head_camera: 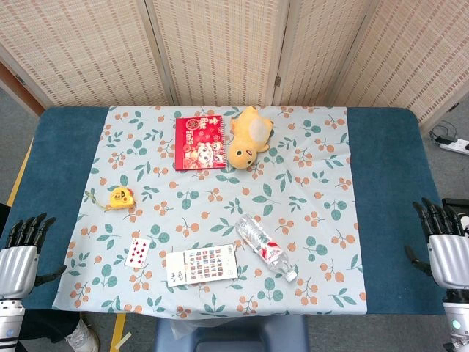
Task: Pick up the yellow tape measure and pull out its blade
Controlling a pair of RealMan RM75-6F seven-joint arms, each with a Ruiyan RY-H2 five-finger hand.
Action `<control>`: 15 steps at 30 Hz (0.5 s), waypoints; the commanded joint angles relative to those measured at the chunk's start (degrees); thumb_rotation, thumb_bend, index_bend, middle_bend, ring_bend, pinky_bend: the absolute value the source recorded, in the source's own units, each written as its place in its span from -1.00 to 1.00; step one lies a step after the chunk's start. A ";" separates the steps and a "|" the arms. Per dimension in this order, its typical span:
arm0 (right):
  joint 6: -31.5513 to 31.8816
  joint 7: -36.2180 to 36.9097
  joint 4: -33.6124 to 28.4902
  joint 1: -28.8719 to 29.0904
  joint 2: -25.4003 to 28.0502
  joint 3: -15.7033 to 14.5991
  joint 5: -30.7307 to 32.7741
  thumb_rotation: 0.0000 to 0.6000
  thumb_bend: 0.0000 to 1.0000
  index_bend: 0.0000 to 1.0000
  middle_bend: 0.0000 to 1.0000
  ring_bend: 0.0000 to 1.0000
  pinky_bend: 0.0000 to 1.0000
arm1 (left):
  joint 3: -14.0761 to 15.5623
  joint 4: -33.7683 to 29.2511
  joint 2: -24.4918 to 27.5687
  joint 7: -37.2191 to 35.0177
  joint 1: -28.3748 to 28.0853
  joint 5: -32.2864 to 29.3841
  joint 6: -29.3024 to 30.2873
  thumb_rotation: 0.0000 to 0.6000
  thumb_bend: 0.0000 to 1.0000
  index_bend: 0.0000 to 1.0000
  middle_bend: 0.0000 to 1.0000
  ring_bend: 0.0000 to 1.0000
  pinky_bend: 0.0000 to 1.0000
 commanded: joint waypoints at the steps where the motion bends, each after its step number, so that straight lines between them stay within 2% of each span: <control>1: -0.65 -0.31 -0.45 0.24 0.18 -0.02 0.24 1.00 -0.29 -1.00 -0.84 -0.82 -1.00 | -0.10 0.32 -0.42 -0.14 -0.10 -0.26 -0.19 1.00 -0.65 -0.67 -0.82 -0.82 -1.00; 15: -1.35 0.39 -1.04 0.20 0.90 -0.19 0.67 1.00 -0.29 -1.00 -0.83 -0.80 -1.00 | -0.87 0.67 -0.25 -1.40 -1.34 0.80 -0.68 1.00 -0.65 -0.67 -0.82 -0.80 -1.00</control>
